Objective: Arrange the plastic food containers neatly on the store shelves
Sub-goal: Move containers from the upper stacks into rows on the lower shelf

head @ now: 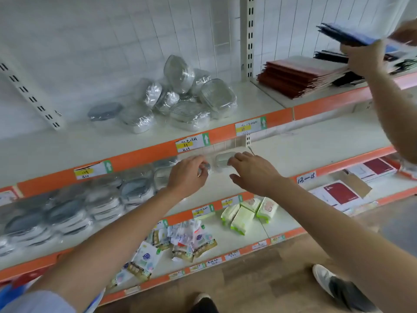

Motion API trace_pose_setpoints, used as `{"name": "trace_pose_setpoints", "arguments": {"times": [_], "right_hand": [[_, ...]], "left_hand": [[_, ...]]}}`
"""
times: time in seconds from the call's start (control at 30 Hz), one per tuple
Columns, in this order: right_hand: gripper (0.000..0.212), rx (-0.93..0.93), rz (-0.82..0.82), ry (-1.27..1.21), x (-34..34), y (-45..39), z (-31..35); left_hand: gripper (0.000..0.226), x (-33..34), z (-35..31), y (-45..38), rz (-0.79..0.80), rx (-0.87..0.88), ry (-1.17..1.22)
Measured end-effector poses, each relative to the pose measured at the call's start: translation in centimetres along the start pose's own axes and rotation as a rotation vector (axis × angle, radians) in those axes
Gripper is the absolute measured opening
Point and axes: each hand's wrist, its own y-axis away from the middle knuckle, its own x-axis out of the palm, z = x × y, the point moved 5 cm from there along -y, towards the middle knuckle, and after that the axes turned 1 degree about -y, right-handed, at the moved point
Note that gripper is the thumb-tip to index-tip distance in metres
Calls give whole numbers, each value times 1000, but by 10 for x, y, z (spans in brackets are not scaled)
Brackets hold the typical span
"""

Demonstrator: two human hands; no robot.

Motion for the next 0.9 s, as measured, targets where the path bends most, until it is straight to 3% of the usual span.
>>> {"name": "trace_pose_setpoints", "arguments": {"times": [0.23, 0.63, 0.7, 0.77, 0.9], "right_hand": [[40, -39, -46, 76, -55, -42, 20], [49, 57, -59, 14, -50, -147, 41], [53, 81, -93, 22, -52, -165, 40], [56, 133, -108, 31, -50, -182, 39], [51, 243, -48, 25, -30, -205, 33]], "left_hand": [[16, -65, 24, -25, -182, -94, 78], [37, -100, 164, -100, -145, -173, -90], [50, -100, 183, -116, -73, -201, -120], [68, -89, 201, -125, 112, -217, -191], [91, -78, 220, -126, 341, -150, -283]]}}
